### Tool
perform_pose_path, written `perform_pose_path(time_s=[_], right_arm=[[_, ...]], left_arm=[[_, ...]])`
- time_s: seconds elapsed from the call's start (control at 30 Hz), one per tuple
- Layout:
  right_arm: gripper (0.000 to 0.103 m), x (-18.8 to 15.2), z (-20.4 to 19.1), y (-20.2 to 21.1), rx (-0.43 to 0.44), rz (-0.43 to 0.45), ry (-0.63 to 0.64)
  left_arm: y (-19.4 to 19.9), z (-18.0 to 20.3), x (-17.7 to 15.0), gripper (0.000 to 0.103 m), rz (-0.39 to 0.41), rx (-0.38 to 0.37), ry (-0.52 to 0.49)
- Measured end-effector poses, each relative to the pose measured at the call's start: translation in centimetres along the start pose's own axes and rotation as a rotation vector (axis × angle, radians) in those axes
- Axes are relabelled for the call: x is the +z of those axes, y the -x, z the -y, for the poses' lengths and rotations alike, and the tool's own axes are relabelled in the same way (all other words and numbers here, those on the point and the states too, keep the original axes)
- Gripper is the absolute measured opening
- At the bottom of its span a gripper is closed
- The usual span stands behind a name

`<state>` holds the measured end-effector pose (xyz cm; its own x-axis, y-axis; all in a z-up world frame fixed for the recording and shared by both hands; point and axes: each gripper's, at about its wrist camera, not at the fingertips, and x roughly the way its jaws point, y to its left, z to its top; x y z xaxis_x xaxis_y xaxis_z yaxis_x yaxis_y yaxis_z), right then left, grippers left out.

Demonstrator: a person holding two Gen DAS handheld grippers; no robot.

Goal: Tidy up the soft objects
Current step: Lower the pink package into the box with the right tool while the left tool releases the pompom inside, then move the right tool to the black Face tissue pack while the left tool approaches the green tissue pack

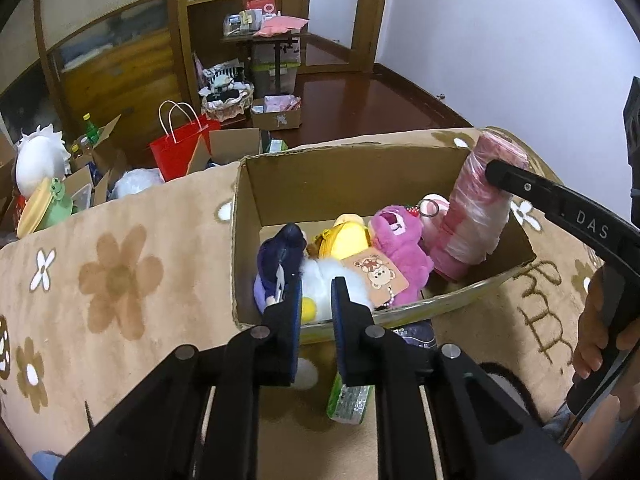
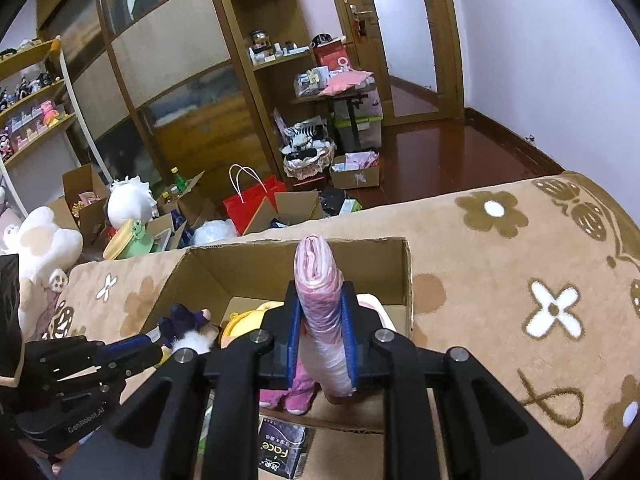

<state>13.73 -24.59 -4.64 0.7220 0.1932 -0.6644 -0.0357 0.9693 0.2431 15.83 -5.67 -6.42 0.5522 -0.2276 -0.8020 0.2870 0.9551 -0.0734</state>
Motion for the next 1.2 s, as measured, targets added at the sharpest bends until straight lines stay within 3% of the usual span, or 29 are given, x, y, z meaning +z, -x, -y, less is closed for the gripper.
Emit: perform_pose_path(time_s=[0.1,0.2,0.3,0.67,0.73,0.8,0.97,1.1,1.2], right_arm=[[0.023,0.1,0.1,0.3,-0.002,-0.003,-0.001],[0.044,0.3,0.0,0.9,-0.011,0.02,-0.005],[0.053,0.8,-0.3,2.2,-0.006,0.048,-0.003],[0.103,1.2,-1.3,5.6,0.012,0.066,0.0],[0.103,0.9,-1.4,6.1,0.015,0.061,0.004],[0.103,0.4,-1.7,6.3,0.019,0.044,0.008],[0.103,-1.1,-1.7,6.5,0.022,0.006,0.004],[0.103,-2.5,-1.7,6.3,0.019,-0.019,0.001],[0.103,-3.2,-1.8,6.0,0.019,-0.036,0.002]], left_arm=[[0.5,-0.1,0.1,0.015,-0.001,0.017,0.007],[1.1,-0.2,0.2,0.018,0.001,0.031,0.024],[1.8,-0.4,0.3,0.019,0.005,0.04,0.031],[4.8,0.1,-0.4,0.032,0.021,0.077,0.002],[5.2,0.0,-0.7,0.036,0.02,0.077,-0.001],[5.7,0.0,-1.2,0.048,0.019,0.076,-0.009],[6.6,0.5,-2.4,0.056,0.015,0.086,-0.046],[6.3,0.7,-3.2,0.078,-0.009,0.094,-0.051],[6.1,0.8,-3.7,0.078,-0.022,0.079,-0.053]])
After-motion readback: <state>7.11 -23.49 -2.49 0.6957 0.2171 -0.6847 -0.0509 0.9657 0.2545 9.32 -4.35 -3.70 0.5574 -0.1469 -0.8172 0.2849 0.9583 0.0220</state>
